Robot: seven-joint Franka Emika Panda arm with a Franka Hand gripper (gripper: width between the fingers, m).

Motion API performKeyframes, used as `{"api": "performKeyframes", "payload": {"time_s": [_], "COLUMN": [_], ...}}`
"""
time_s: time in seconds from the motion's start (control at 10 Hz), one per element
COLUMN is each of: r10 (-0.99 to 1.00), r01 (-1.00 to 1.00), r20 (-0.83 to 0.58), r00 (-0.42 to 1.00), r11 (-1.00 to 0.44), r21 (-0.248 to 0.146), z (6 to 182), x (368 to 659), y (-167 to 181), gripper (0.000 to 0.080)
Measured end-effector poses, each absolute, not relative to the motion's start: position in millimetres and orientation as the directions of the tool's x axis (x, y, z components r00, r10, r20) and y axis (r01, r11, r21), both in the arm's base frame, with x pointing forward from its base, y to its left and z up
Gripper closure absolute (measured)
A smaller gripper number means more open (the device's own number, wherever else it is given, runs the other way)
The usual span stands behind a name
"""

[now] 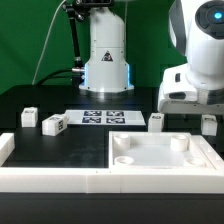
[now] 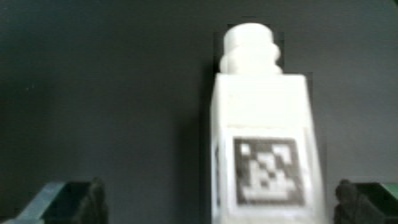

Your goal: Assemble one leg

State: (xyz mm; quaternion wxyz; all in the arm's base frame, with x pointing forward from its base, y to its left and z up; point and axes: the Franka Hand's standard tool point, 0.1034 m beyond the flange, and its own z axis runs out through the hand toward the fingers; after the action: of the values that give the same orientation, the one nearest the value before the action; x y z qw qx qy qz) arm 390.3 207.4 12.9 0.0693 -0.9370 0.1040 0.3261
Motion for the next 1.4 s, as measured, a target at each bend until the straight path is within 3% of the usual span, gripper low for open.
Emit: {"api": "performKeyframes", "payload": {"time_s": [0.2,0.3,0.4,0.6,1.4], "r10": [-0.164,-0.166,-0.166,-0.167,-0.17], "r01": [-0.248,-0.251,-0.251,-0.252,-0.256], "r20": [-0.63,-0.63,-0.63,-0.63,-0.629], "r00": [0.759,0.759,0.759,0.759,0.759], "r11": [-0.967,-0.967,-0.967,-0.967,-0.966], "r21": [-0.048,-0.048,-0.048,-0.048,-0.048], "z": [11.9,11.9,11.9,11.9,12.2], "x": [386.1,386.7,386.8,386.9,388.1], "y": [210.0,209.0,208.7,208.5,206.5], "gripper": [0.0151,0.0275,0.0275,0.0512,0.0511]}}
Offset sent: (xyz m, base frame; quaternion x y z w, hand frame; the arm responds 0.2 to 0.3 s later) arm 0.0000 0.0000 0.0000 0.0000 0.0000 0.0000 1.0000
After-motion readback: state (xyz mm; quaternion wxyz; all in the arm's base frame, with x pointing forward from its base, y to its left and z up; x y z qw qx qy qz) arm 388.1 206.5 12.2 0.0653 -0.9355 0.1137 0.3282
